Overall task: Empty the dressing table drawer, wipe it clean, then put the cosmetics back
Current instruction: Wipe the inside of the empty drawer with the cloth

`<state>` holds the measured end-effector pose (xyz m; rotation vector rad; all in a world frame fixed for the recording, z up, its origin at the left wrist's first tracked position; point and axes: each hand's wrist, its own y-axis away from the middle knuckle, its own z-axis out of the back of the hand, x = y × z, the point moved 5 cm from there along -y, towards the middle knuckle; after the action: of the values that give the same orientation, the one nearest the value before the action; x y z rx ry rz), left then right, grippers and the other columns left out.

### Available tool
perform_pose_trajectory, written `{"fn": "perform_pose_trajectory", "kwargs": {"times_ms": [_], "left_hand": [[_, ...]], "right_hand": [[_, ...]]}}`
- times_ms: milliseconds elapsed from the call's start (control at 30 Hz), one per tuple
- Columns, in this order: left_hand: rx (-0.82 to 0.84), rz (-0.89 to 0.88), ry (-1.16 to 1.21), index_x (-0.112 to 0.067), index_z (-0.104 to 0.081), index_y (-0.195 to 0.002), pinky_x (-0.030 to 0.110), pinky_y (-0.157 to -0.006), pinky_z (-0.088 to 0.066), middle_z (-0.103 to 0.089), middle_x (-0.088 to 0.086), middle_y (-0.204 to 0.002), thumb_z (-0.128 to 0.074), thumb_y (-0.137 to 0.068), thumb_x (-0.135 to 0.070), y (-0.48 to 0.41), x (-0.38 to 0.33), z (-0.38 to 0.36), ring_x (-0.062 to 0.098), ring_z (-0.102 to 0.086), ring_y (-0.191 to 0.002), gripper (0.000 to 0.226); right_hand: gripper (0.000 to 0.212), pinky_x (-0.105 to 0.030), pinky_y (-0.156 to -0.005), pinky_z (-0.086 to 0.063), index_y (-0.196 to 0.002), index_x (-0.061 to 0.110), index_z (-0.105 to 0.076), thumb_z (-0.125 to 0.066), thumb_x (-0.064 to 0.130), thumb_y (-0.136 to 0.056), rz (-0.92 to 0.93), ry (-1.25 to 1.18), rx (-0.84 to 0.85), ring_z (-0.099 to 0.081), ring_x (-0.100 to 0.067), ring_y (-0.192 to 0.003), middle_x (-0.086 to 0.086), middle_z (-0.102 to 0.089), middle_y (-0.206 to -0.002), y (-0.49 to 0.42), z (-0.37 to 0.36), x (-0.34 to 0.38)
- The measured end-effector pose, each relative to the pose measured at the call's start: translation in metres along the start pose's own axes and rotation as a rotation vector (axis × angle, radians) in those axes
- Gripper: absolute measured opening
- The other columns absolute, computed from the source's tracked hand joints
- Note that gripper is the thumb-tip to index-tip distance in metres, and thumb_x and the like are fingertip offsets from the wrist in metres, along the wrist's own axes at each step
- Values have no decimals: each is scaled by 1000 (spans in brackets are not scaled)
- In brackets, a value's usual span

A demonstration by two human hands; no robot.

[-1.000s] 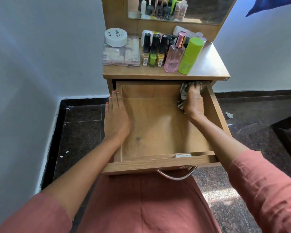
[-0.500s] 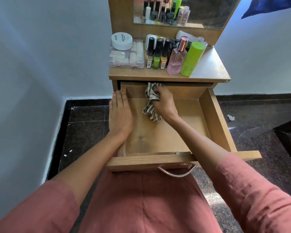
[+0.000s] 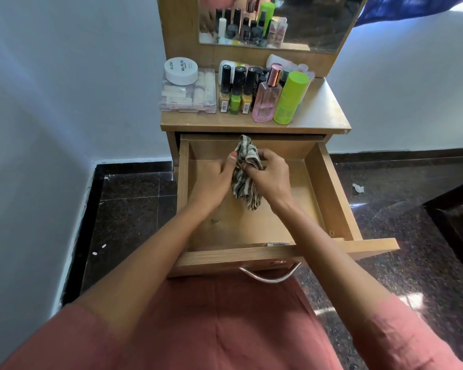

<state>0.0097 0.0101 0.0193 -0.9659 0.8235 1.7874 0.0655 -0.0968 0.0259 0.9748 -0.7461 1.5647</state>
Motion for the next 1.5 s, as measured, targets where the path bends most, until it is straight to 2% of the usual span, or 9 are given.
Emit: {"fn": "perform_pose_trajectory", "kwargs": {"times_ms": [167,333,467,600,900,1067,1167,1300,1500], "left_hand": [[52,90,434,-22,-55,-122,21,-85,-46,-62,-2,-116,-44,-93,-42,7,3,-14,10,-58,-106,38],[40,207,622,-23,-54,-112,25,-80,-49,-63,-4,-99,-56,-89,-25,12,5,-13,9,-60,-92,23],[28,290,702,-23,-54,-98,38,-88,-49,-63,-1,-93,-50,-92,-16,15,7,-15,18,-61,-92,10],[28,344,805,-20,-56,-90,43,-94,-47,-65,3,-93,-45,-94,-14,18,6,-16,19,-62,-89,13],[107,344,896,-8,-57,-115,40,-89,-50,-67,7,-104,-46,-93,-17,20,-9,-23,18,-64,-90,26],[231,216,617,-22,-58,-99,29,-78,-52,-68,-4,-92,-55,-90,-20,23,-27,-29,10,-64,-82,10],[264,111,435,-19,-49,-118,17,-63,-53,-63,-2,-104,-61,-85,-11,21,-43,-35,4,-60,-81,36],[209,-44,427,-21,-10,-144,29,-90,-51,-50,1,-118,-58,-83,4,17,-70,-45,13,-56,-103,82],[151,-277,121,-14,-62,-115,18,-96,-34,-51,12,-125,-52,-84,1,-13,-113,-77,22,-49,-117,36]], "right_hand": [[49,-41,-90,-53,-126,13,-52,-57,9,-77,-37,-86,201,-64,-20,-98,-8,-67,-109,15,-8,4],[50,-5,-73,-50,-130,8,-48,-44,-10,-84,-46,-278,334,-58,0,-95,3,-58,-112,30,-1,2],[36,-19,-86,-51,-115,3,-59,-49,-9,-84,-75,-361,230,-63,-15,-99,-10,-65,-111,27,8,-6],[20,-6,-64,-49,-96,12,-64,-52,-1,-86,-41,-275,18,-58,-2,-77,0,-64,-89,22,27,-13],[24,-18,-57,-53,-110,18,-44,-55,13,-89,-203,-563,181,-62,-10,-76,-2,-62,-98,22,30,-23],[40,-22,-66,-56,-113,28,-55,-45,-2,-88,-94,-525,269,-64,-13,-83,-3,-62,-108,20,47,-20],[47,-19,-62,-55,-121,26,-54,-44,-5,-87,-55,-472,206,-66,-7,-82,-6,-61,-114,16,61,-24],[50,-12,-58,-51,-125,23,-52,-46,-8,-85,18,-353,69,-62,4,-69,-8,-61,-107,1,90,-27],[45,-10,-72,-52,-124,24,-49,-55,1,-86,102,-230,-58,-58,-11,-91,-10,-56,-118,-40,134,-25]]}}
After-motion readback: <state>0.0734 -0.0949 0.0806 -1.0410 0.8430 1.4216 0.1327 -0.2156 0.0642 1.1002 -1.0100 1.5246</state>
